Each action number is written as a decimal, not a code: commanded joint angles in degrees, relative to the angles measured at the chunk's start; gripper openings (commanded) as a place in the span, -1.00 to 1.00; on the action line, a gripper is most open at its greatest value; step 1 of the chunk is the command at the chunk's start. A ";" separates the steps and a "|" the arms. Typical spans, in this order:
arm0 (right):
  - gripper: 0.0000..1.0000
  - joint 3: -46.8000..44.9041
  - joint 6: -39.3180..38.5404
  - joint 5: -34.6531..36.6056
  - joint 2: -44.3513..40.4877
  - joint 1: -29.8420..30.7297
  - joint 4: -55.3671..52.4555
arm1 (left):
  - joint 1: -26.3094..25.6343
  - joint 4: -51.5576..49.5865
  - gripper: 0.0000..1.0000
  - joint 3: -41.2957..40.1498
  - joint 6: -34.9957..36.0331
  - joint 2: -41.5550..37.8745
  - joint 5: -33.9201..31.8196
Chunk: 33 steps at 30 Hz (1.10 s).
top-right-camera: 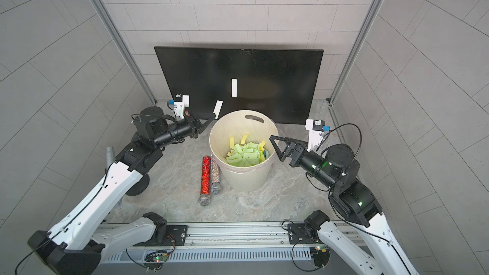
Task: Remove the sticky note from the monitor
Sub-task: Tear off the sticky note from the monitor, then place the sticky note in the trash bin.
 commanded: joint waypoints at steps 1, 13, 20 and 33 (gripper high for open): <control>1.00 -0.63 0.40 0.87 -0.78 -0.27 -0.52 | -2.79 -4.89 -1.00 -0.27 4.05 -2.30 -2.38; 1.00 -2.25 0.80 1.49 -1.45 -0.22 -0.59 | -16.74 -12.36 -1.00 -1.63 9.25 -3.37 -10.88; 1.00 -2.54 0.67 1.57 -1.50 -0.27 -0.68 | -20.35 -13.93 -1.00 -1.08 10.60 -1.17 -13.22; 1.00 -2.13 0.22 1.83 -1.37 -0.36 -1.05 | -20.98 -16.65 -0.69 1.22 12.36 1.46 -14.37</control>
